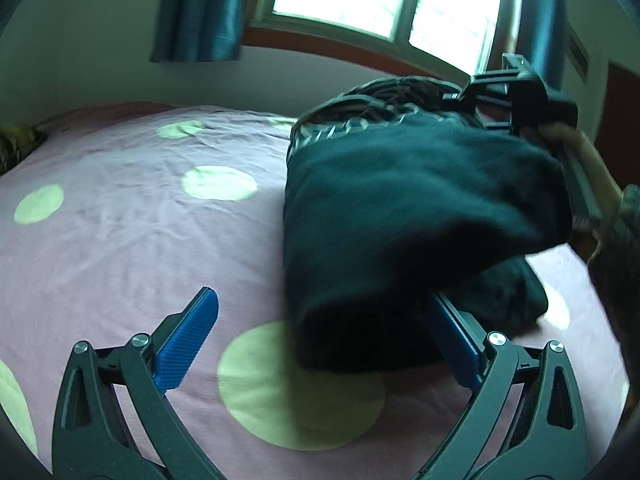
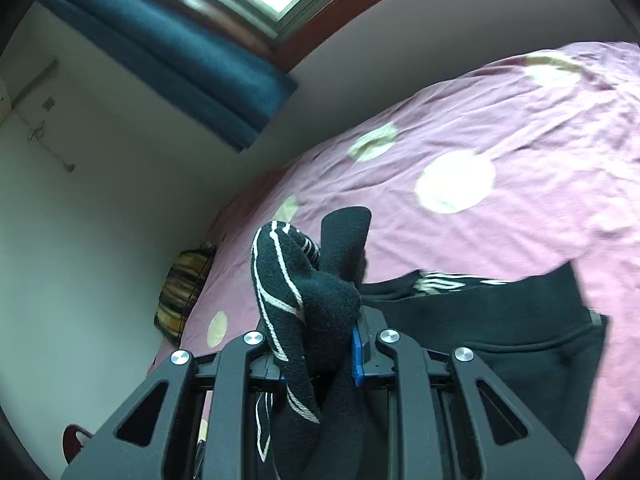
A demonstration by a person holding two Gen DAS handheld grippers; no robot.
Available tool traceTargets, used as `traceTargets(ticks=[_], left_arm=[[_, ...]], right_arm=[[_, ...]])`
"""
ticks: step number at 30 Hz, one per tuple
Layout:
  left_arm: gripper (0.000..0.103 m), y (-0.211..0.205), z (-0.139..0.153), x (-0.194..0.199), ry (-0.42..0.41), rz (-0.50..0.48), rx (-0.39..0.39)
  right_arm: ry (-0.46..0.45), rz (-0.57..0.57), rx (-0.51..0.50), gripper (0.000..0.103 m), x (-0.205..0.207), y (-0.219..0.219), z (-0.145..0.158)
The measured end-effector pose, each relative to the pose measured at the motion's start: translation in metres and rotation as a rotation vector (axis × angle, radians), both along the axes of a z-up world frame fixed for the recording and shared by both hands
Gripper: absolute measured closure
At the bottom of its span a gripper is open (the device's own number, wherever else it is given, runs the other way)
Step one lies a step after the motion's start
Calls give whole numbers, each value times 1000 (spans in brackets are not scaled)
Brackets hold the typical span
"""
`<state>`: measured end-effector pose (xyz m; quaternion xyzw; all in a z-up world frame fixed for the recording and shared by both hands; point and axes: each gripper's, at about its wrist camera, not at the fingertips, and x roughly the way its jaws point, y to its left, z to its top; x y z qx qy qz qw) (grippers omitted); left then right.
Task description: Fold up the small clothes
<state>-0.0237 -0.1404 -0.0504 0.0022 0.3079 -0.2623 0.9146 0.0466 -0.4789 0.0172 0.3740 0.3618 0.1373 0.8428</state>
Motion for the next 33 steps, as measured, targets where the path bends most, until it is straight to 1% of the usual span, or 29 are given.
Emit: traceTargets(ticks=[1, 3, 5, 7, 8, 10, 11, 12, 14, 15, 16, 17, 18, 19, 22, 25, 27, 28, 30, 31, 32, 33], left_arm=[[2, -5, -2, -1, -3, -3, 30], [2, -11, -4, 3, 15, -1, 63], [2, -14, -8, 14, 60, 9, 49], [2, -19, -13, 25, 122, -22, 4], [2, -23, -16, 27, 138, -31, 8], [2, -31, -23, 31, 165, -27, 56], [2, -30, -25, 32, 176, -26, 54], [2, -27, -25, 34, 190, -24, 34], [2, -22, -26, 37, 199, -14, 15], [2, -21, -26, 37, 202, -10, 14], [2, -22, -27, 37, 207, -12, 14], [2, -21, -28, 36, 208, -15, 15], [2, -22, -28, 35, 206, -15, 20], [2, -22, -28, 36, 204, -16, 22], [2, -26, -27, 32, 203, -16, 30], [2, -26, -27, 33, 204, -14, 27], [2, -27, -27, 34, 201, -10, 34], [2, -28, -27, 34, 199, -8, 39], [2, -28, -26, 33, 191, -4, 44], [2, -28, -26, 33, 189, -2, 48], [2, -28, -26, 33, 189, 0, 52], [2, -29, -26, 33, 191, 1, 55]], right_arm=[[4, -30, 18, 81, -7, -13, -5], [13, -86, 42, 81, -20, -37, -17], [44, -144, 78, 81, -32, -64, -37], [108, -179, 69, 81, -39, -81, -61], [141, -184, 68, 81, -41, -85, -74], [186, -161, 77, 78, -43, -87, -95], [193, -155, 85, 74, -46, -88, -101], [182, -162, 106, 72, -53, -90, -103], [159, -185, 133, 61, -70, -91, -97], [146, -199, 141, 50, -81, -93, -93], [120, -224, 148, 44, -98, -94, -87], [93, -241, 152, 44, -116, -94, -80], [61, -239, 169, 43, -137, -91, -74], [49, -231, 184, 43, -149, -89, -72], [50, -205, 218, 42, -196, -73, -73], [71, -157, 296, 42, -220, -58, -85], [96, -128, 341, 42, -222, -48, -96], [111, -113, 338, 42, -219, -44, -101], [160, -137, 312, 42, -212, -39, -112], [160, -135, 332, 42, -211, -37, -115], [155, -129, 348, 44, -208, -35, -117], [153, -129, 334, 52, -203, -33, -116]])
